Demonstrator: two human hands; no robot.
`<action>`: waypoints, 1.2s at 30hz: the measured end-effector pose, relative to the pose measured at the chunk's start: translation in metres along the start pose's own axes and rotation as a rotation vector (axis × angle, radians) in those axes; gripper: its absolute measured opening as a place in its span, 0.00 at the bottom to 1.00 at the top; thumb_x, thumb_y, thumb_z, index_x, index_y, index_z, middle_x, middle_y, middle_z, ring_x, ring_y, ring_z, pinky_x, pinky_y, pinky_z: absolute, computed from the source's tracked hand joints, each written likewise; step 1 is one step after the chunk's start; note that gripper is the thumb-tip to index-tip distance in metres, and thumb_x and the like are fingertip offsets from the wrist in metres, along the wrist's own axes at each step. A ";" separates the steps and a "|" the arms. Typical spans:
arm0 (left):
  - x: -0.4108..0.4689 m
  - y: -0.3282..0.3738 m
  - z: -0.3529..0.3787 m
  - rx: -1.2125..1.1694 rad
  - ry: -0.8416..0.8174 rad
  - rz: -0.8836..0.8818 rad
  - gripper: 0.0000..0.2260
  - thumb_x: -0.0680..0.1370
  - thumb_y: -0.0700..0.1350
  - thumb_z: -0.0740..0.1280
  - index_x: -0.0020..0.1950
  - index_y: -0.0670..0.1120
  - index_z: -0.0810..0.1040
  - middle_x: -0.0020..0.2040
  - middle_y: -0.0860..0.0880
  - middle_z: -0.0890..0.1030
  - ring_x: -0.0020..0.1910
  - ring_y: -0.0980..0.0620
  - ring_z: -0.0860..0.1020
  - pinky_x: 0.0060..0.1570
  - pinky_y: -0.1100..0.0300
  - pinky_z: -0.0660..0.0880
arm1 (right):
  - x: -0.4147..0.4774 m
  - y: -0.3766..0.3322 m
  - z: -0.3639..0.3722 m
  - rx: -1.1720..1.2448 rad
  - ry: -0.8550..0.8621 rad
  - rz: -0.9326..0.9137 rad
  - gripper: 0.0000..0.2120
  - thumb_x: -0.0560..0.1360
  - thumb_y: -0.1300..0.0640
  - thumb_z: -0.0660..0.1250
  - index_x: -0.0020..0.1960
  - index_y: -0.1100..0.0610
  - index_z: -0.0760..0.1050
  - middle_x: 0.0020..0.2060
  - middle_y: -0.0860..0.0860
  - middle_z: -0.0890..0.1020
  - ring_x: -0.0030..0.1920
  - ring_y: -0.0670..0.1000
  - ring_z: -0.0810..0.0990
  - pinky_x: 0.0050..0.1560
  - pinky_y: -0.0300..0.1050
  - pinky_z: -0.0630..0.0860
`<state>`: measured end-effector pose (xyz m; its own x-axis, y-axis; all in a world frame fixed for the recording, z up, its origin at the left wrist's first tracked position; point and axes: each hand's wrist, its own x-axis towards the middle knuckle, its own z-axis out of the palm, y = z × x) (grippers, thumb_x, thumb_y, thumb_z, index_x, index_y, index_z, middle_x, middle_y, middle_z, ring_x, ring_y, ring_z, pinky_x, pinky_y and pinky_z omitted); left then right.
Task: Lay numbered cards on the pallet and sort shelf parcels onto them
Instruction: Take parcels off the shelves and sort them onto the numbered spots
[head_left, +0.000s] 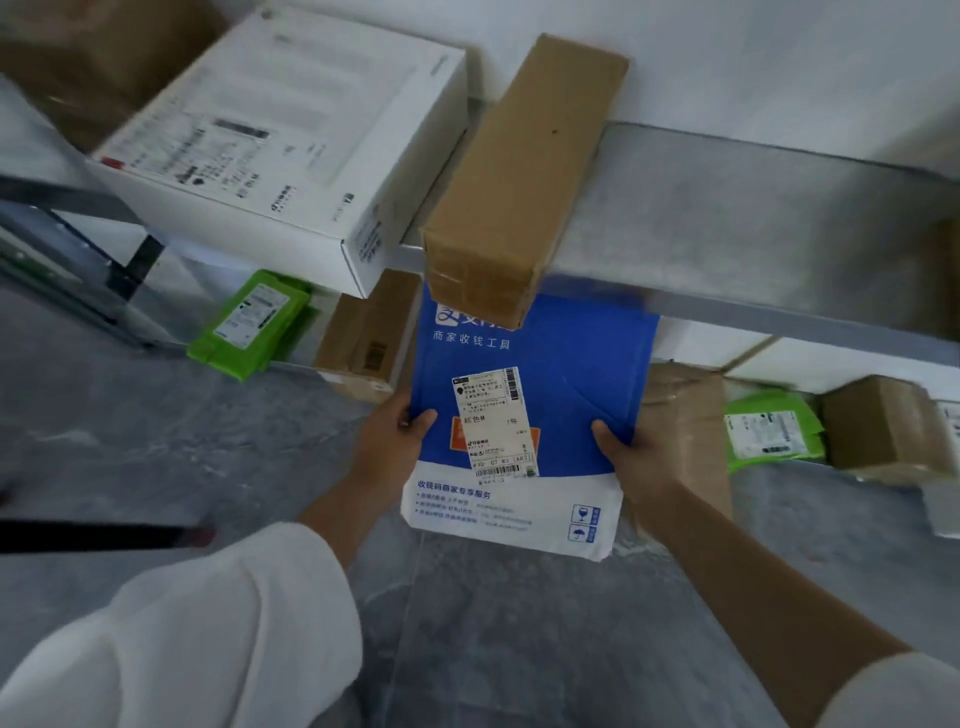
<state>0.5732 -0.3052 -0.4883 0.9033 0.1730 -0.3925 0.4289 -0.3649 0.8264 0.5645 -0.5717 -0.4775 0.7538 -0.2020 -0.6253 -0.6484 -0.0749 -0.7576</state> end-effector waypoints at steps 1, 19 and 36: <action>-0.013 0.004 -0.007 -0.018 -0.001 -0.026 0.02 0.79 0.42 0.66 0.47 0.48 0.74 0.43 0.51 0.82 0.40 0.53 0.82 0.34 0.62 0.76 | -0.013 -0.002 0.001 -0.005 -0.009 0.022 0.16 0.79 0.51 0.65 0.62 0.59 0.75 0.53 0.55 0.82 0.51 0.57 0.82 0.54 0.57 0.79; -0.231 0.074 -0.122 -0.027 -0.009 -0.270 0.04 0.79 0.45 0.66 0.50 0.45 0.77 0.44 0.46 0.84 0.41 0.48 0.84 0.43 0.48 0.80 | -0.250 -0.042 -0.001 0.024 -0.008 0.230 0.15 0.79 0.55 0.65 0.62 0.62 0.74 0.52 0.55 0.80 0.46 0.54 0.80 0.45 0.48 0.77; -0.449 0.302 -0.236 -0.538 0.351 -0.045 0.03 0.77 0.42 0.70 0.47 0.50 0.81 0.41 0.55 0.85 0.38 0.57 0.84 0.31 0.66 0.78 | -0.471 -0.262 -0.077 0.060 -0.208 -0.159 0.03 0.77 0.49 0.67 0.48 0.47 0.77 0.36 0.40 0.85 0.34 0.40 0.84 0.26 0.34 0.76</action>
<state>0.2972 -0.2773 0.0332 0.7918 0.4994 -0.3516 0.3244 0.1438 0.9349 0.3711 -0.5325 0.0305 0.8554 0.0135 -0.5178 -0.5172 -0.0306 -0.8553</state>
